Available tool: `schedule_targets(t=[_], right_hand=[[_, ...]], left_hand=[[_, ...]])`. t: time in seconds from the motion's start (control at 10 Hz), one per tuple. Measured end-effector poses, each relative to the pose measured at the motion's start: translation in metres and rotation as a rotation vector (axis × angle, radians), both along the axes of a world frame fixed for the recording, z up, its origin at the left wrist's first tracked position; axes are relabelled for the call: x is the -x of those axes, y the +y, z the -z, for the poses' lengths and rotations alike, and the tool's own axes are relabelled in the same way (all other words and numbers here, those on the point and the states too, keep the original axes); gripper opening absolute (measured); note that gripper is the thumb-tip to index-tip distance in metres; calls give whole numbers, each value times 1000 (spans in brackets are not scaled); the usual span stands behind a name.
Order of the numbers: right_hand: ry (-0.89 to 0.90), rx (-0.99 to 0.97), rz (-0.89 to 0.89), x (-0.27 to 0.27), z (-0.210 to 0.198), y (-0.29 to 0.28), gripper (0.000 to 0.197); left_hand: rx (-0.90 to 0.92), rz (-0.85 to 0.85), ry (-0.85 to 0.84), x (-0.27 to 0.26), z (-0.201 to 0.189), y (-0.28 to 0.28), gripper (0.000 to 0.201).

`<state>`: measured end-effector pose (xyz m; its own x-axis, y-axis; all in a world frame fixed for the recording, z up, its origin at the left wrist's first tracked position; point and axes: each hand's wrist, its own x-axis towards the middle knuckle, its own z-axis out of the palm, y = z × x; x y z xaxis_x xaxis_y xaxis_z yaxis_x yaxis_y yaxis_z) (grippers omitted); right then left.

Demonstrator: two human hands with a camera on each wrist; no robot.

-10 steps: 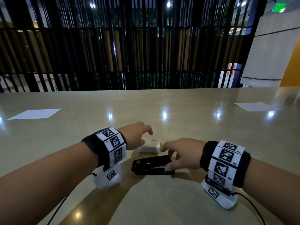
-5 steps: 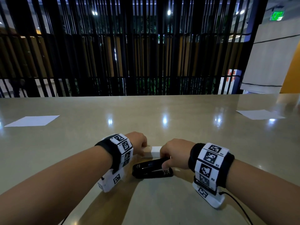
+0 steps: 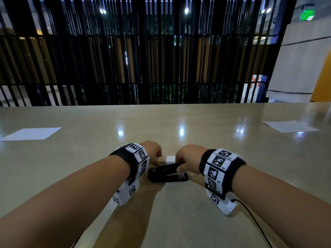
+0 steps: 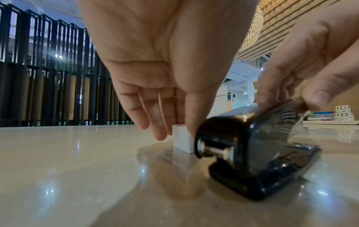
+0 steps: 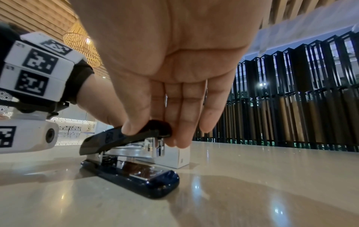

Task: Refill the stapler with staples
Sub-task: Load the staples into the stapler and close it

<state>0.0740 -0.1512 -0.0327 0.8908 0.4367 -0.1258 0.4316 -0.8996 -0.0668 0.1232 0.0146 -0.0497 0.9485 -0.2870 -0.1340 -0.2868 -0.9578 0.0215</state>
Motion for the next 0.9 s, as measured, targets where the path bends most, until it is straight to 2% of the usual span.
schedule_targets(t=[0.4, 0.7, 0.9], right_hand=[[22, 9, 15, -1, 2, -1, 32], [44, 8, 36, 2, 0, -2, 36], [71, 43, 38, 1, -7, -3, 44]], left_hand=[[17, -23, 24, -2, 1, 3, 52], [10, -78, -35, -4, -6, 11, 48], [-20, -129, -34, -5, -15, 17, 54]])
